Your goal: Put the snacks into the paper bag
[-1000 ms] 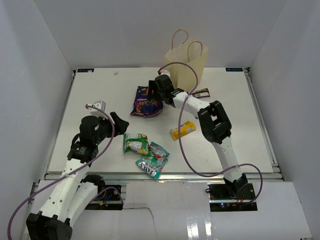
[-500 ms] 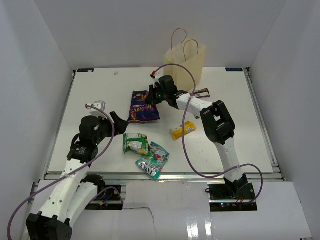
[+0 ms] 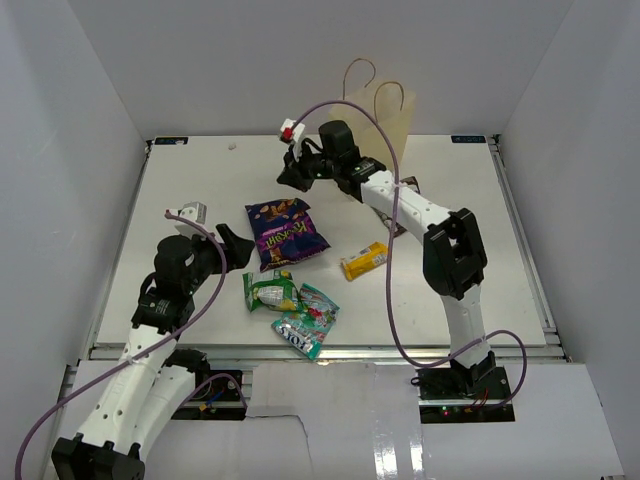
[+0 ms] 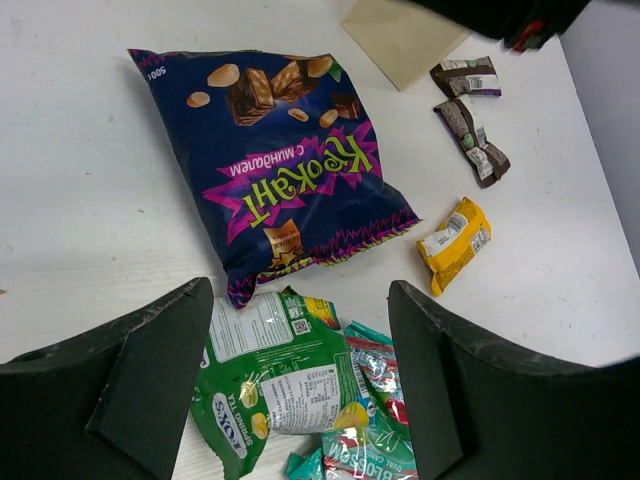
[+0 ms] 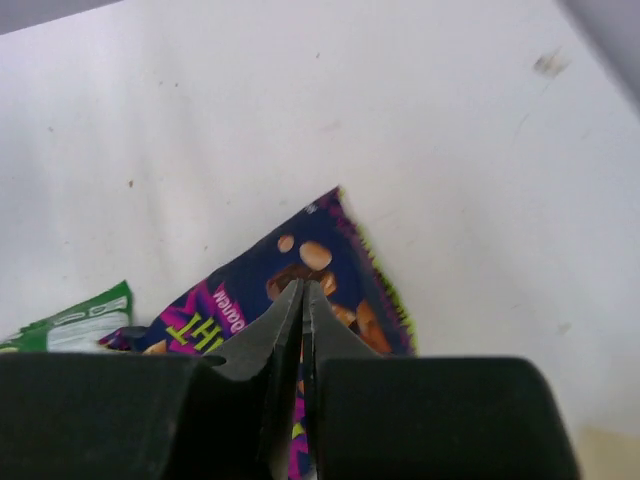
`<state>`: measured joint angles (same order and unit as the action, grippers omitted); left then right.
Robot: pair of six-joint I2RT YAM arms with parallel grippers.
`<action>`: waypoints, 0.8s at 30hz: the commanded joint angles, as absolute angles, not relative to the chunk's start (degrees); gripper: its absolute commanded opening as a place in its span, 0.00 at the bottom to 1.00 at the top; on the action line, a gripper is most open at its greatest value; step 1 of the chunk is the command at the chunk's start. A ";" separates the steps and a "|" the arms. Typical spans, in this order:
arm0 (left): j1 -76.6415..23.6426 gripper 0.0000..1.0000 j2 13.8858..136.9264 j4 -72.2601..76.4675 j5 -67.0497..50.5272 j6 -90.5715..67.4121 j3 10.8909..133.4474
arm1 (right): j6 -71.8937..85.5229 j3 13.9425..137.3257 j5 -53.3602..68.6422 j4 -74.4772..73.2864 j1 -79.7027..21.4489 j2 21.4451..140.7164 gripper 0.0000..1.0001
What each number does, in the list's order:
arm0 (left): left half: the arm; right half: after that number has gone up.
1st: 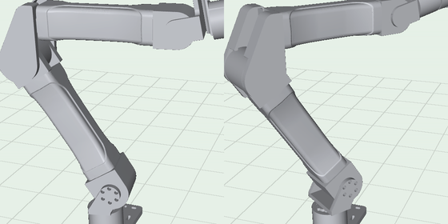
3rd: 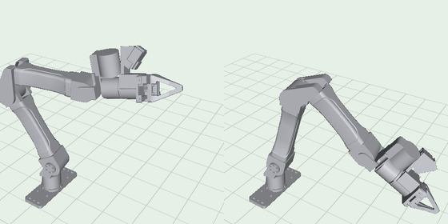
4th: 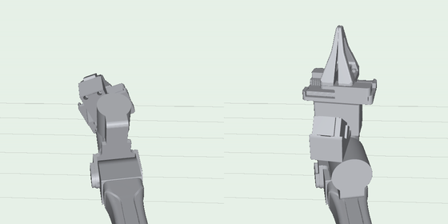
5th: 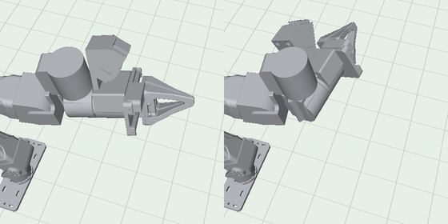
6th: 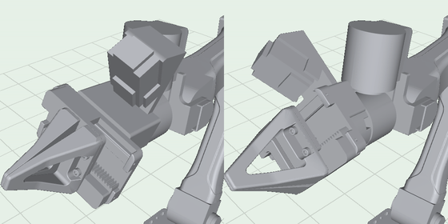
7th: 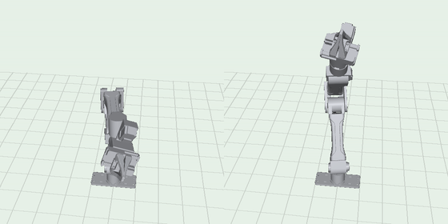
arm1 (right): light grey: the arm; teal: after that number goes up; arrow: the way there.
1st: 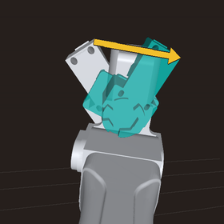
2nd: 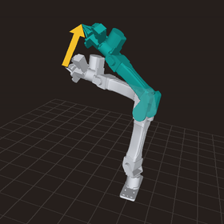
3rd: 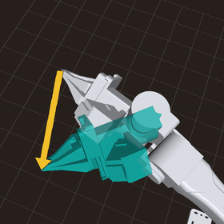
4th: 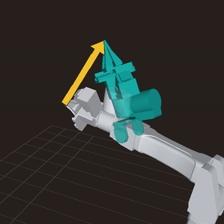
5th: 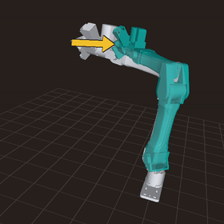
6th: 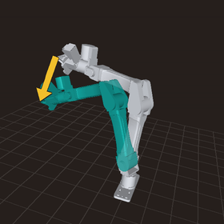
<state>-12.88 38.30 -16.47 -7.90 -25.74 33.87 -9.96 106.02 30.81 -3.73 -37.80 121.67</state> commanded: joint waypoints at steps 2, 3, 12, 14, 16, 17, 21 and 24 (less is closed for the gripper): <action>-12.92 0.81 36.65 -15.12 -7.47 -25.66 32.78 | -21.18 112.05 29.35 -6.84 -37.88 117.42 0.08; -12.92 0.81 36.48 -15.03 -7.56 -25.75 32.52 | -21.09 113.37 30.05 -9.29 -37.88 117.86 0.08; -12.92 0.85 38.58 -16.35 -9.31 -29.44 31.03 | -6.62 96.96 21.60 -8.18 -38.76 114.26 0.90; -12.92 0.85 38.23 -16.26 -8.97 -29.53 30.76 | 0.66 92.03 21.45 -7.82 -38.23 113.38 0.90; -12.92 0.85 37.88 -16.17 -8.27 -29.53 30.50 | 6.13 90.97 17.59 -8.96 -38.32 114.17 0.90; -12.92 0.86 37.97 -15.91 -8.17 -29.53 30.41 | 7.81 91.23 15.93 -9.31 -38.49 114.78 0.90; -13.01 0.86 39.98 -15.56 -8.79 -29.18 31.11 | 14.83 94.30 8.53 -10.28 -39.29 119.86 0.90; -12.92 0.86 41.30 -15.73 -9.05 -28.83 31.90 | 17.56 96.33 13.42 -10.29 -39.20 123.47 0.93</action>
<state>-12.88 40.36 -16.27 -8.34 -28.97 31.09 10.76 93.27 12.69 -10.81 -38.79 120.86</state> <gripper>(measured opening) 0.853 0.922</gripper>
